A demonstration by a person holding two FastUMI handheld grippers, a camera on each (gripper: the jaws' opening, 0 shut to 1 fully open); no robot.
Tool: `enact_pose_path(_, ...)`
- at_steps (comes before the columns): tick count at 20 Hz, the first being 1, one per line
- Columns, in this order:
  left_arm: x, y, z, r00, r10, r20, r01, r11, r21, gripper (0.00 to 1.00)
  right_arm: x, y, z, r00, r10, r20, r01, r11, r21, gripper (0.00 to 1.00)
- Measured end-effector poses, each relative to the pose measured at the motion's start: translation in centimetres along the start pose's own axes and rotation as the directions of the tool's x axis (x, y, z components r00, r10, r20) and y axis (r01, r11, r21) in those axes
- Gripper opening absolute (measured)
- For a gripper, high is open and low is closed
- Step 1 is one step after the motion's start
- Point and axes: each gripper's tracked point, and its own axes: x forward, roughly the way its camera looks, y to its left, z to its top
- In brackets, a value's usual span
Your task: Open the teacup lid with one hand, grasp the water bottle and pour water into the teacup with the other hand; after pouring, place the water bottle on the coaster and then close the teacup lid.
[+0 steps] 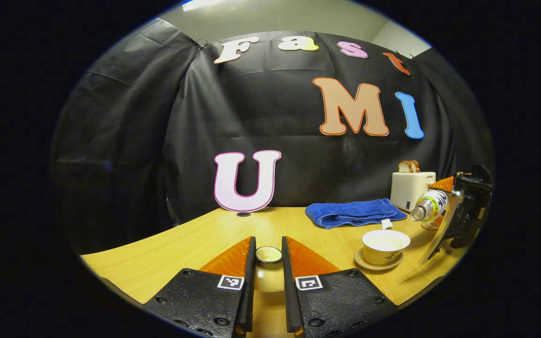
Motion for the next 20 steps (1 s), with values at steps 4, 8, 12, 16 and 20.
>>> enact_pose_path(4,0.0,0.0,0.0,1.000,0.001,0.000,-0.001,1.000,0.000,0.25,0.5,-0.1,0.6,1.000,-0.023,0.010,0.024,0.994,-0.102,0.63)
enact_pose_path(8,0.0,0.1,0.0,1.000,0.001,-0.001,-0.001,1.000,-0.001,0.25,0.8,-0.2,0.7,0.999,-0.039,0.018,0.041,0.986,-0.161,0.63)
enact_pose_path(12,0.0,0.1,0.0,1.000,0.002,-0.002,-0.002,1.000,-0.002,0.25,1.1,-0.6,1.1,0.998,-0.058,0.039,0.065,0.973,-0.220,0.63)
enact_pose_path(16,0.0,0.2,-0.1,1.000,0.006,-0.004,-0.006,1.000,-0.003,0.25,1.4,-1.7,2.1,0.995,-0.069,0.066,0.085,0.955,-0.284,0.63)
enact_pose_path(20,0.0,0.2,-0.1,1.000,0.007,-0.005,-0.007,1.000,-0.003,0.25,1.3,-2.1,2.8,0.992,-0.076,0.096,0.104,0.934,-0.341,0.63)
